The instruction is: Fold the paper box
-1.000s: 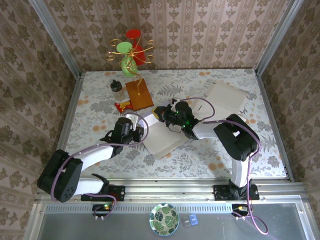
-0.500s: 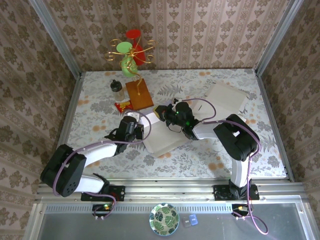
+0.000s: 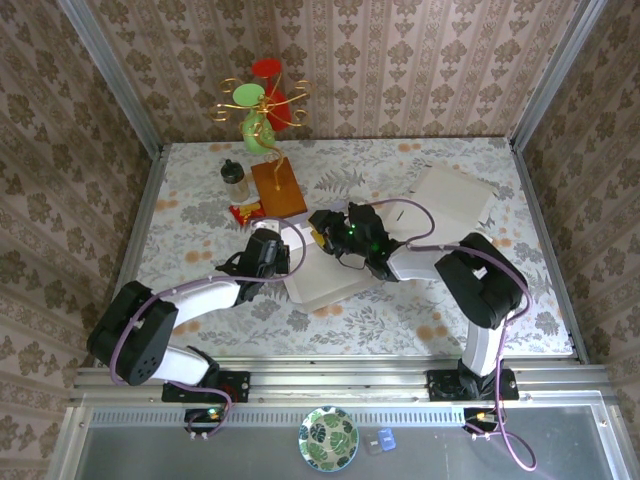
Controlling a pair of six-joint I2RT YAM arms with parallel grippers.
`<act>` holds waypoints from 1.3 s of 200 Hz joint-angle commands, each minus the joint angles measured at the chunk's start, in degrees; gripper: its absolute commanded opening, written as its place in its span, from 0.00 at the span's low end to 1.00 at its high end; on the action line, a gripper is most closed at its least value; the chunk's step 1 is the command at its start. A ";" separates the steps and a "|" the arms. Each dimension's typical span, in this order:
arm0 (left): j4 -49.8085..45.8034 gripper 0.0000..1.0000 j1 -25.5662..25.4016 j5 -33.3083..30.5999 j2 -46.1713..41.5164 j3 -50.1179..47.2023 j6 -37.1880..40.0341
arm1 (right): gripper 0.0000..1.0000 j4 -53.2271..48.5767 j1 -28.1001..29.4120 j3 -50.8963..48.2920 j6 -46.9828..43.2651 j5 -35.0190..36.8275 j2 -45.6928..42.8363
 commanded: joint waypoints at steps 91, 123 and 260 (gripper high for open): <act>-5.96 0.00 7.84 10.64 -1.84 2.03 13.49 | 0.56 -37.45 -15.53 -4.22 -38.60 -3.34 -26.76; -9.00 0.00 10.17 14.70 -1.20 3.36 17.70 | 0.47 -38.10 -19.51 -5.75 -51.51 -1.77 -25.85; -11.80 0.00 13.82 17.48 3.36 7.74 19.68 | 0.34 -33.41 -20.16 6.84 -70.99 -10.50 -3.88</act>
